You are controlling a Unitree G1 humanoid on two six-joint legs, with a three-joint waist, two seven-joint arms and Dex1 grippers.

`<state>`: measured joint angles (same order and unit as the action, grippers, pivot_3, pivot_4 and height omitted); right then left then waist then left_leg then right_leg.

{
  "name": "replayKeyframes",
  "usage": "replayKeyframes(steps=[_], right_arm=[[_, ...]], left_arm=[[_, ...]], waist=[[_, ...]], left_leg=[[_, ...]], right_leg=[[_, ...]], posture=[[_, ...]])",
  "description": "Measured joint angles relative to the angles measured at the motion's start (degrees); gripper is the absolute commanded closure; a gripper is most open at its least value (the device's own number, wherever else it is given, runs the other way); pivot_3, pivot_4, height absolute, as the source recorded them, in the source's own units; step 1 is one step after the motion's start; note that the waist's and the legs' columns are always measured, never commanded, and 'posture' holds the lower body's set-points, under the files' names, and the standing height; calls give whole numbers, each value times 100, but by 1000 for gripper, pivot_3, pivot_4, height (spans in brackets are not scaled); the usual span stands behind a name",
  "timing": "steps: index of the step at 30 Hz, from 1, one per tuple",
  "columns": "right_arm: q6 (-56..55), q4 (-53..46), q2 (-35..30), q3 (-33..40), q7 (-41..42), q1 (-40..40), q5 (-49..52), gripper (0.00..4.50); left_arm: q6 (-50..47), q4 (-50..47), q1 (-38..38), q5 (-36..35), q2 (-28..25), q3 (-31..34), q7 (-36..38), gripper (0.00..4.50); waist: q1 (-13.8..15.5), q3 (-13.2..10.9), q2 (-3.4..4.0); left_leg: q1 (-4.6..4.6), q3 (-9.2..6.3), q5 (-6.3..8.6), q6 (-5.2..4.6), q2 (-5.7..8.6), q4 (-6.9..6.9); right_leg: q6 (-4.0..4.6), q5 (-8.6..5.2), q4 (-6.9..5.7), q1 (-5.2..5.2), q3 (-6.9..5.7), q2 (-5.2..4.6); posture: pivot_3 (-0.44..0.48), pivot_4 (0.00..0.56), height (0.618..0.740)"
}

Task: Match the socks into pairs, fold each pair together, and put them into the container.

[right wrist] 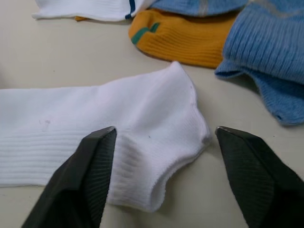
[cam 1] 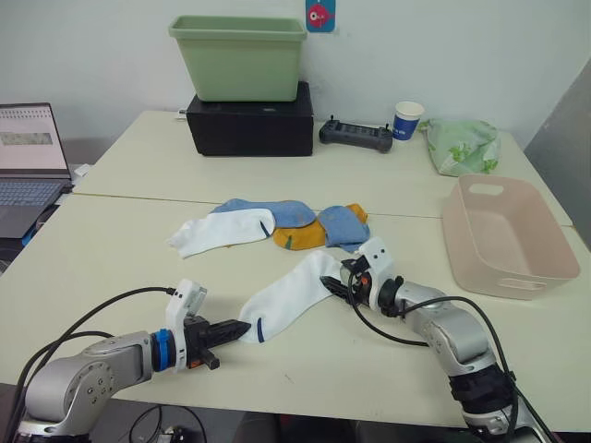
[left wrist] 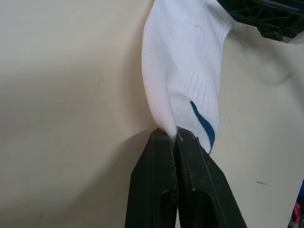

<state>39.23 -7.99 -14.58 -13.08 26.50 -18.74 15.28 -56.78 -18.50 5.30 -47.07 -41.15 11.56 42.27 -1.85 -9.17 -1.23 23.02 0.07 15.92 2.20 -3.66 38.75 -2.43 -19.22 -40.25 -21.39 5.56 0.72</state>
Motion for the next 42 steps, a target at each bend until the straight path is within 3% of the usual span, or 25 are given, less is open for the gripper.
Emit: replayKeyframes(steps=[7, 12, 19, 25, 31, 42], right_arm=[[-221, 210, 85, -57, -53, -94, -298, 4464], [-309, -83, -135, -77, 92, 157, -332, 4464], [43, -1457, -775, 80, 393, 1116, -44, 4464], [509, -3007, -941, 824, 351, 2698, 700, 4464], [456, -3180, -908, 1018, 37, 3154, 713, 4464], [80, -2988, -926, 916, -115, 3270, 491, 4464]], left_arm=[[106, 23, -31, 147, -15, -62, 106, 4500], [236, 181, -282, 360, -33, -257, 241, 4500], [362, 274, -580, 587, -357, -577, 672, 4500], [476, 183, -590, 756, -683, -1029, 1190, 4500], [928, 501, -795, 1029, -518, -1309, 1363, 4500], [1292, 1056, -1200, 1178, -400, -1565, 1660, 4500]], waist=[[1, 0, 1], [24, -1, 1], [3, -3, 2], [4, -5, 2], [0, -4, 4], [15, -4, 4]], left_leg=[[0, 1, 0, 0, 0, 0], [1, 4, 0, 0, 3, 0], [3, 3, 0, -1, -1, -3], [5, 3, 1, -1, -2, -7], [-3, 12, 1, 0, 1, -6], [-3, 14, 1, -1, 3, -5]], right_leg=[[0, 0, 0, -1, 0, 0], [-1, 0, 1, 0, -3, -1], [-1, -1, 1, -1, -1, 4], [1, -9, 2, -1, -4, 6], [0, -11, 3, -1, 4, 4], [0, -11, 8, 3, 0, 3]], posture=[[0, 150, 696], [0, 150, 696], [0, 150, 696], [0, 150, 696], [0, 150, 696], [0, 150, 696]])
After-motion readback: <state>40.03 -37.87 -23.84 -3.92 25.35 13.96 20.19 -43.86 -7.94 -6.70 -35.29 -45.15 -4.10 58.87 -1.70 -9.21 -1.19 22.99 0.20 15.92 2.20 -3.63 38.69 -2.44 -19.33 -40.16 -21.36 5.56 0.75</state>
